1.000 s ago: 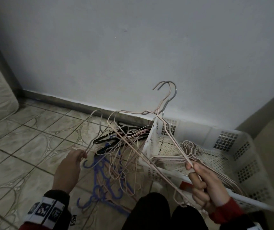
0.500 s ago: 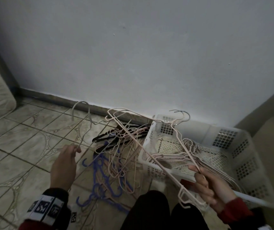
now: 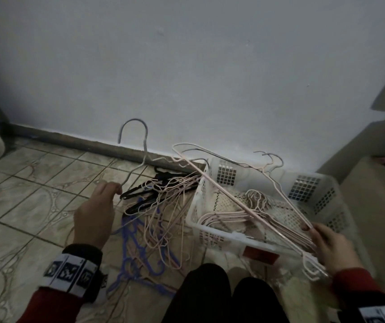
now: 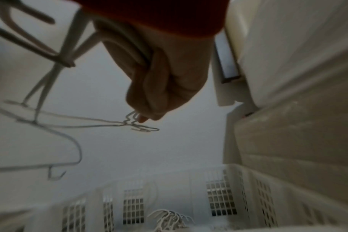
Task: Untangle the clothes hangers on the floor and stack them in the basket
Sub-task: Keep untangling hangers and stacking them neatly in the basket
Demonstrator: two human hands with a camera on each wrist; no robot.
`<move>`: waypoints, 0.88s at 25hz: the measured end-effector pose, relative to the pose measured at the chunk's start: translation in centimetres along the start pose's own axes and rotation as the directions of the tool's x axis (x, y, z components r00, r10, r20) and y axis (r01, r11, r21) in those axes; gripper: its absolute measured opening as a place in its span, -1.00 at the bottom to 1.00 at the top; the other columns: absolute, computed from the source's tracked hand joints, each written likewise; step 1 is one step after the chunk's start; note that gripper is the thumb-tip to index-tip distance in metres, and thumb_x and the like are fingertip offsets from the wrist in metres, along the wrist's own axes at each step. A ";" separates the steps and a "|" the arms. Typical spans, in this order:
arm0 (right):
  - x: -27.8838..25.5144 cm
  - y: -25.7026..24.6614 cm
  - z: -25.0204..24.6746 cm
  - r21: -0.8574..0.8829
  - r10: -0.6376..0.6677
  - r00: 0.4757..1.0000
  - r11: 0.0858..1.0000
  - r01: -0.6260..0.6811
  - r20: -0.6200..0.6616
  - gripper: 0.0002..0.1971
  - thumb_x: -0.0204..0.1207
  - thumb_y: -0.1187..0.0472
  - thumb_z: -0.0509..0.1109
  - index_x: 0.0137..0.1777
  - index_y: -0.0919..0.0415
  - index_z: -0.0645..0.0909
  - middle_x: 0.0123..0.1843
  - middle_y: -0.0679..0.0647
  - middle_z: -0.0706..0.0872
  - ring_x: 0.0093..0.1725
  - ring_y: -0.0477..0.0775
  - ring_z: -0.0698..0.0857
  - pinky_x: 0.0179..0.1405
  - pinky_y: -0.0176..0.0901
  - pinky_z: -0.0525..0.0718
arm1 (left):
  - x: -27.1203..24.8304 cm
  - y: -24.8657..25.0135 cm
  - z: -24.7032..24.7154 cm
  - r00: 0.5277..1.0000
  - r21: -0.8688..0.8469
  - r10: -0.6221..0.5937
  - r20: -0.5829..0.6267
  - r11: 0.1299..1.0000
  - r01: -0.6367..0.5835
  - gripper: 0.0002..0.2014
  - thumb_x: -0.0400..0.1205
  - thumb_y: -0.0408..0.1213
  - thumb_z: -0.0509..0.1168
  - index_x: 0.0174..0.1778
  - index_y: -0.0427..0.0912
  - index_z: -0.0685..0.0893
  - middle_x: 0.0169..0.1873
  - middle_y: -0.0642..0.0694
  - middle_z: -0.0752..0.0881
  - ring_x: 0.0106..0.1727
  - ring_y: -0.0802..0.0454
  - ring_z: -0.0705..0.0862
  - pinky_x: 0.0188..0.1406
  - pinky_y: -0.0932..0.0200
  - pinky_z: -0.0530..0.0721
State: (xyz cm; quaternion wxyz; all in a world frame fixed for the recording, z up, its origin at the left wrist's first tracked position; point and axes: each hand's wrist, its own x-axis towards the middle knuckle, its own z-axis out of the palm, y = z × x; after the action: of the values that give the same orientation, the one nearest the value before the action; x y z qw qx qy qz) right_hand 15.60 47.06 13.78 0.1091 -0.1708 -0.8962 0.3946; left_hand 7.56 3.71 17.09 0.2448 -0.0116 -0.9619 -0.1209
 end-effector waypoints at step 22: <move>-1.2 3.0 -4.0 0.792 0.384 0.907 0.602 -0.104 -0.173 -0.58 0.66 0.32 0.04 -0.36 0.20 0.61 -0.82 -0.10 0.36 -0.86 -0.27 0.21 -0.80 -0.58 0.12 | 7.0 15.2 5.8 0.959 -0.582 0.073 0.275 0.807 0.106 -0.70 0.71 -0.38 0.03 -0.06 -0.34 0.68 -0.11 -0.22 0.68 -0.09 0.02 0.52 -0.31 0.27 0.21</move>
State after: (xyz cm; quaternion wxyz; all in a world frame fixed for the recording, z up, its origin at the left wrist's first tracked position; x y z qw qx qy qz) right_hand 18.66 51.17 14.13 0.2617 -0.2935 -0.5794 0.7139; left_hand -0.07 19.57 18.95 0.0870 -0.0960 -0.9014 -0.4131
